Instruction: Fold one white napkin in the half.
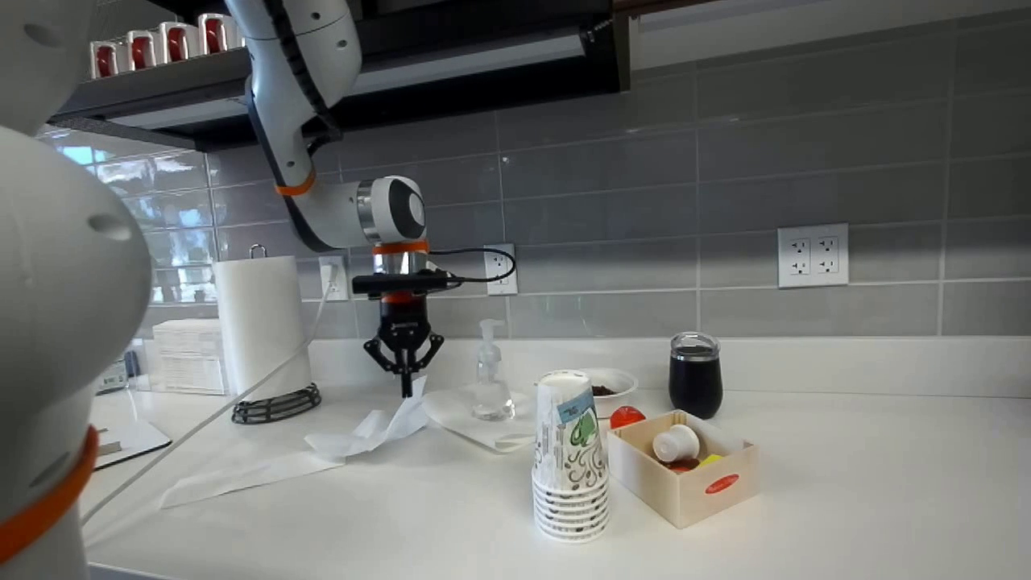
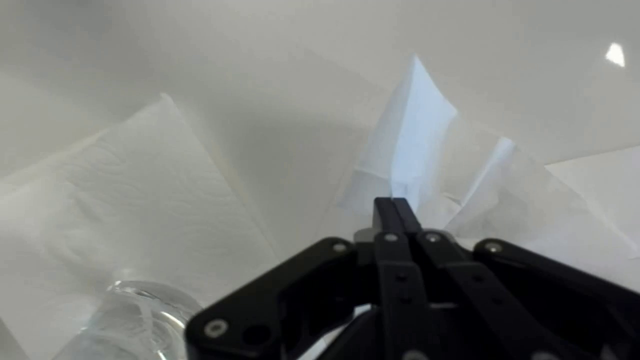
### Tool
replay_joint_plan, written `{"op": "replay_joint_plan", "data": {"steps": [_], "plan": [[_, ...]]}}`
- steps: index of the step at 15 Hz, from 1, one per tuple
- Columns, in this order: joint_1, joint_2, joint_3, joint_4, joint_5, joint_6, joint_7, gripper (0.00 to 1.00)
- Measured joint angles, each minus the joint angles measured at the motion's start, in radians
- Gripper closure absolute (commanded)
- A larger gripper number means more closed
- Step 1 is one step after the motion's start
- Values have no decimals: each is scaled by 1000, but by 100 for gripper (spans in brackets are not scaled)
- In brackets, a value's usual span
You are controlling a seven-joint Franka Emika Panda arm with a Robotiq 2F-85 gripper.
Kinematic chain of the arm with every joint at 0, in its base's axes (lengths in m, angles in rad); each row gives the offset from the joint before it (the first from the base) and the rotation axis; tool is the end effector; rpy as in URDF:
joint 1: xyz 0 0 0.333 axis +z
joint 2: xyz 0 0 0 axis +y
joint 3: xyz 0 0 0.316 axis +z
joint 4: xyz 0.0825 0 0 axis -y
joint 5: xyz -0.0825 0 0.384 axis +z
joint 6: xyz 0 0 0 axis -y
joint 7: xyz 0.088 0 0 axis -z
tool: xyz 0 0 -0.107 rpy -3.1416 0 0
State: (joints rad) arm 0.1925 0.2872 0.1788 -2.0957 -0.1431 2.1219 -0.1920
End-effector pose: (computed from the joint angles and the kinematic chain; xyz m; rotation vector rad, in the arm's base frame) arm 0.5157 0.1932 0.2671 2.8748 0.9738 -0.3777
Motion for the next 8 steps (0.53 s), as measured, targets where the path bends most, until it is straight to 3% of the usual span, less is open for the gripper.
{"op": "replay_joint_plan", "data": {"steps": [8], "plan": [[61, -18, -8, 3, -212, -181, 295, 100]]}}
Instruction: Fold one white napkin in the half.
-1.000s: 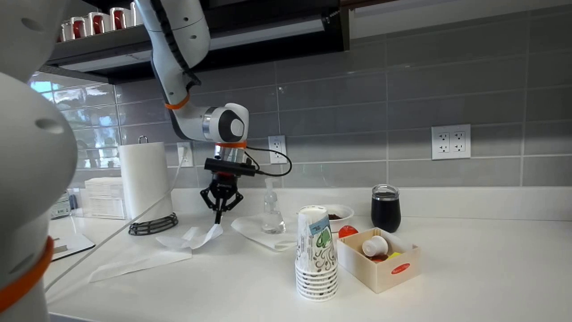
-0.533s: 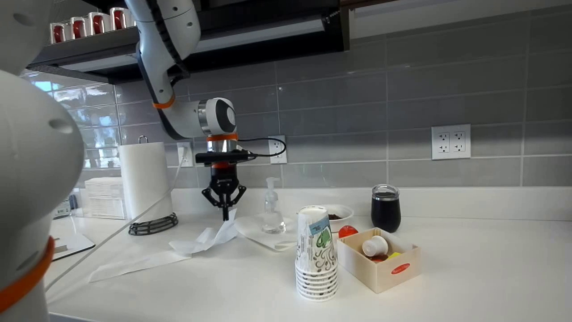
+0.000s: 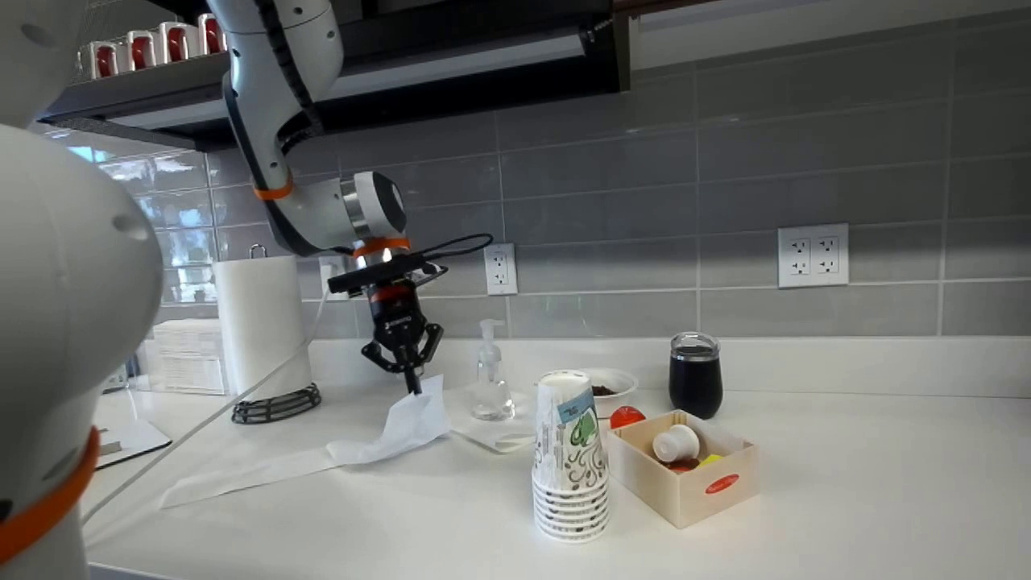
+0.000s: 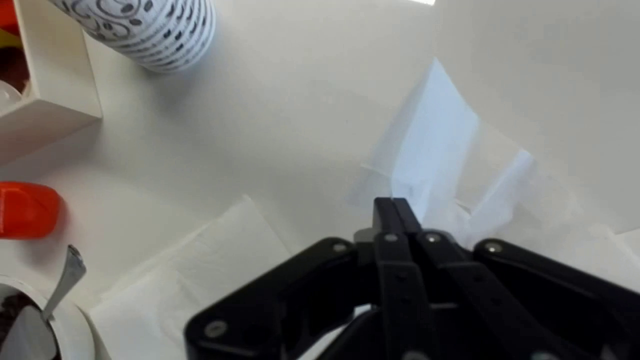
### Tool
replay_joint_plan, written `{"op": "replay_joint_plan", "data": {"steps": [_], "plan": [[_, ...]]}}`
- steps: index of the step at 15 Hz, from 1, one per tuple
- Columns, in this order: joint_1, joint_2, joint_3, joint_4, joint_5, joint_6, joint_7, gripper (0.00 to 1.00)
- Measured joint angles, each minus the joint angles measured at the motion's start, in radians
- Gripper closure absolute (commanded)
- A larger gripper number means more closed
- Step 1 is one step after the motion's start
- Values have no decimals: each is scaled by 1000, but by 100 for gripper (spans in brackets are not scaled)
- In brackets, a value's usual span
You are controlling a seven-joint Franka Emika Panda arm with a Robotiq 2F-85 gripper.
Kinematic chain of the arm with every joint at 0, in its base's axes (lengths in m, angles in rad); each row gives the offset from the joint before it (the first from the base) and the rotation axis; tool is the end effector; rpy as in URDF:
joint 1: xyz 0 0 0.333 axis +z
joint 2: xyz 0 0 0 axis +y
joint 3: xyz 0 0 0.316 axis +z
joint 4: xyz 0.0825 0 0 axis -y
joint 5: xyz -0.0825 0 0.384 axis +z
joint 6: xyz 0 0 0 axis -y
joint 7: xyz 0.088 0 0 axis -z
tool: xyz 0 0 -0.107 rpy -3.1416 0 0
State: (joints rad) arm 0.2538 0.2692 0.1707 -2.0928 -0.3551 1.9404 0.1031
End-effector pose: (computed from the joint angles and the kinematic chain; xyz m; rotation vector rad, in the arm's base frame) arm 0.4945 0.1971 0.2709 2.6597 0.7133 -0.4610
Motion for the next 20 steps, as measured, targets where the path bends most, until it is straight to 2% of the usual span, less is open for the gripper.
{"op": "replay_joint_plan", "data": {"steps": [4, 7, 20], "plan": [[25, 1, -1, 5, -70, -118, 121, 100], [43, 17, 0, 24, -90, -181, 158, 100], [127, 246, 9, 210, -91, -265, 140, 100]]}}
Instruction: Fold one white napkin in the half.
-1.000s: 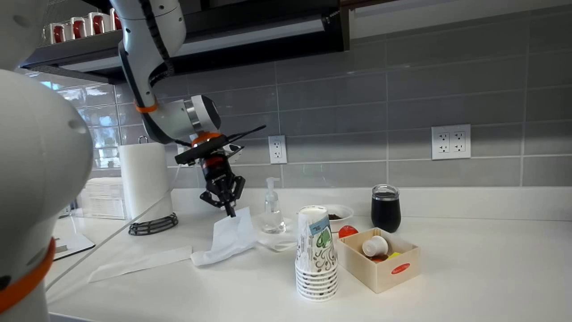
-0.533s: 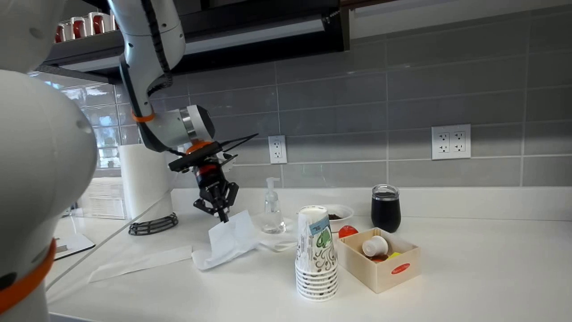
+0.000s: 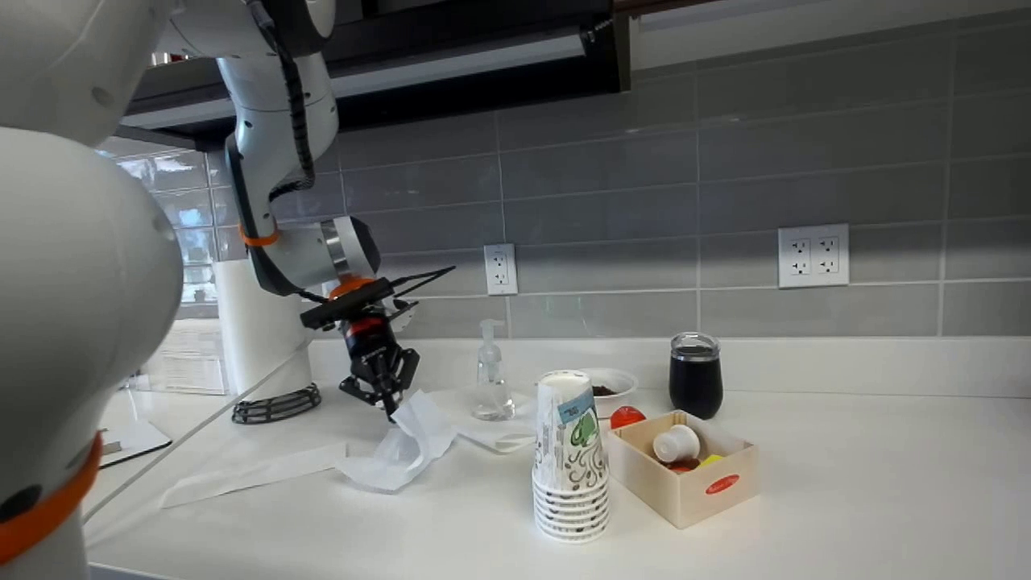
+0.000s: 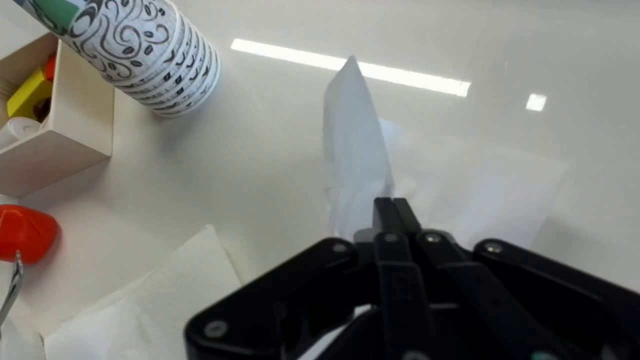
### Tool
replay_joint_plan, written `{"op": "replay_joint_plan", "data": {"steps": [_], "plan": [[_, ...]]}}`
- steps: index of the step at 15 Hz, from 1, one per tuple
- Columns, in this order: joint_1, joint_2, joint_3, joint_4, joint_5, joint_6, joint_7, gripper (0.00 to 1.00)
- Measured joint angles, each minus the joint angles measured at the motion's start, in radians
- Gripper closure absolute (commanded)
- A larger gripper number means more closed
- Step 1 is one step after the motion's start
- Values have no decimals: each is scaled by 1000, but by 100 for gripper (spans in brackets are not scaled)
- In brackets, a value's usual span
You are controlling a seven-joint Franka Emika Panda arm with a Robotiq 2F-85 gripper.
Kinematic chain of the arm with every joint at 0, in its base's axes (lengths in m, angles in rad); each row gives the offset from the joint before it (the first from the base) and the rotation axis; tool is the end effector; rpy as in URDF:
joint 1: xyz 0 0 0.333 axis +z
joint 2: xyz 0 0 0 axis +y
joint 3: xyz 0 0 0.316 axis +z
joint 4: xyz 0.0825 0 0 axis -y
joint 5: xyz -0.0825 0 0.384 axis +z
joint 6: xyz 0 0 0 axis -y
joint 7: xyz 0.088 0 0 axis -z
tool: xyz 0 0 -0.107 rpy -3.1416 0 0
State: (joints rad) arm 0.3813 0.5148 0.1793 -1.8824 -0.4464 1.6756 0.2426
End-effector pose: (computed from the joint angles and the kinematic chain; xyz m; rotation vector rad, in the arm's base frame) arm 0.4896 0.2556 0.2095 2.4063 0.6666 -0.6755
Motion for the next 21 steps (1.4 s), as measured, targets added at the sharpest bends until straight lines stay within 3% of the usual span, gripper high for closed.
{"op": "replay_joint_plan", "data": {"steps": [11, 21], "plan": [[40, 35, 34, 75, 5, -44, -154, 100], [8, -34, 73, -16, 130, 2, -228, 100]]}}
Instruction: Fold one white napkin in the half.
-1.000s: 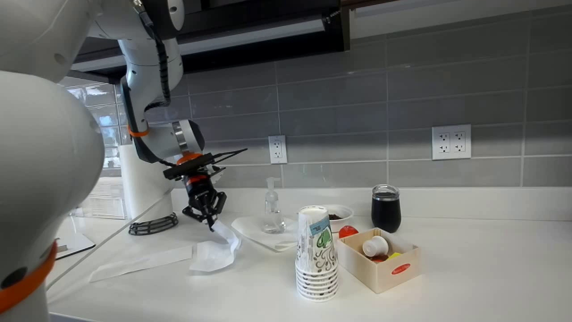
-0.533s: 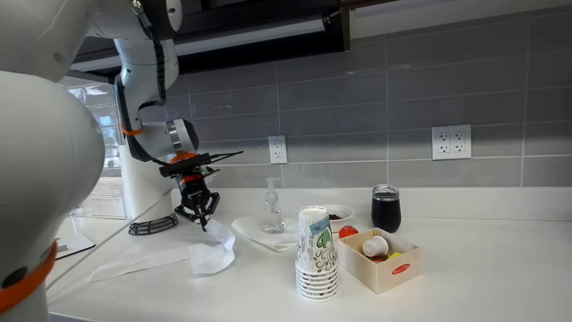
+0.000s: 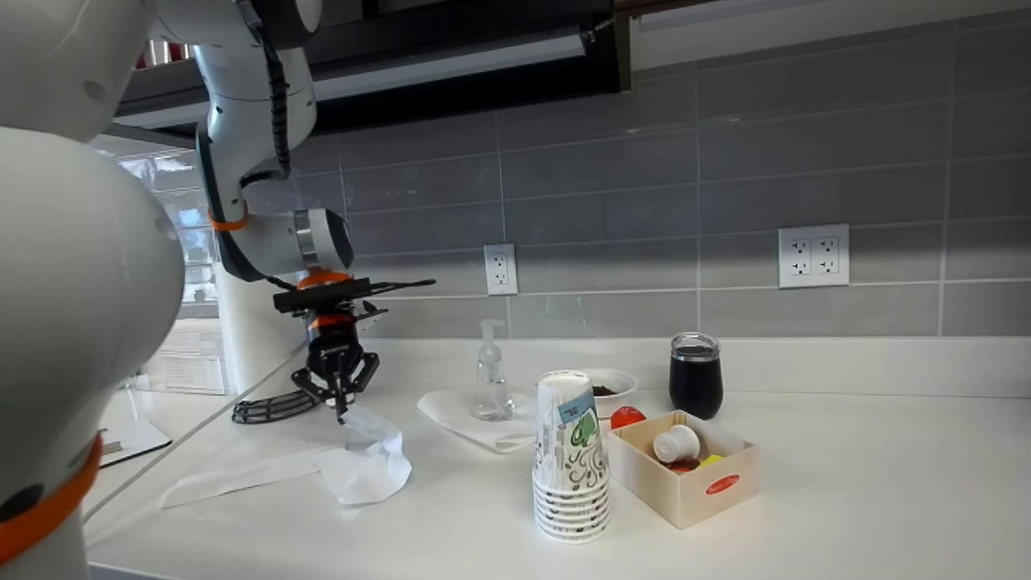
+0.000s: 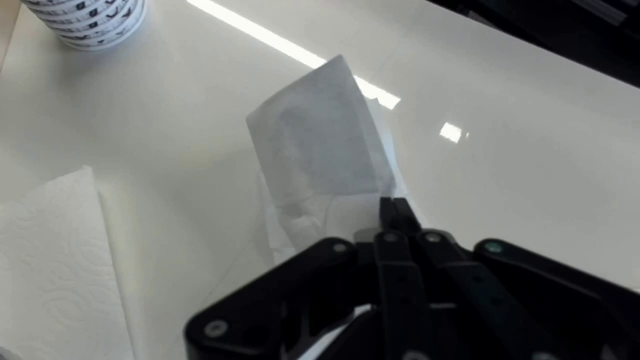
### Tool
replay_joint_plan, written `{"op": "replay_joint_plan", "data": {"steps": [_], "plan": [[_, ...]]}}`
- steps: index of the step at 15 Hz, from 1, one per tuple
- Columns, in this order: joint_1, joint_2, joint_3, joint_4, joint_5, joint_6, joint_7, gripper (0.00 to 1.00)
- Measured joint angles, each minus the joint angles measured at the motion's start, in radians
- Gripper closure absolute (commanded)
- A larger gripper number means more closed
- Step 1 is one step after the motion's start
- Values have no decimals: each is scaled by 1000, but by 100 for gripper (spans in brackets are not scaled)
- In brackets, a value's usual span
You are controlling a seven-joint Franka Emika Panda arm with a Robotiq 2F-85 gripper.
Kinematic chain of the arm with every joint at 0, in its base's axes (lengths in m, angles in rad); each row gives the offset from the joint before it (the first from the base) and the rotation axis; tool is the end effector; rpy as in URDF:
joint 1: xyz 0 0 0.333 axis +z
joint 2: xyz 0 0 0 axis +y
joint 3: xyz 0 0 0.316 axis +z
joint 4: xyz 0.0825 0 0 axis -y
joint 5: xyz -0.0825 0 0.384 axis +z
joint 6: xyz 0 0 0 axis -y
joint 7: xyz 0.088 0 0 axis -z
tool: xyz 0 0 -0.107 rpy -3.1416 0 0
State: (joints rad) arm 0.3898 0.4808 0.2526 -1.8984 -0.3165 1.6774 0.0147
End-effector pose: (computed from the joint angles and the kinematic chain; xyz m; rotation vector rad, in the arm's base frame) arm 0.4572 0.3012 0.2235 2.4468 1.0162 -0.8044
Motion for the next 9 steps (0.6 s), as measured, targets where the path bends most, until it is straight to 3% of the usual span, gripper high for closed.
{"op": "replay_joint_plan", "data": {"steps": [9], "plan": [[-22, -53, 20, -135, 160, 119, -17, 100]]}}
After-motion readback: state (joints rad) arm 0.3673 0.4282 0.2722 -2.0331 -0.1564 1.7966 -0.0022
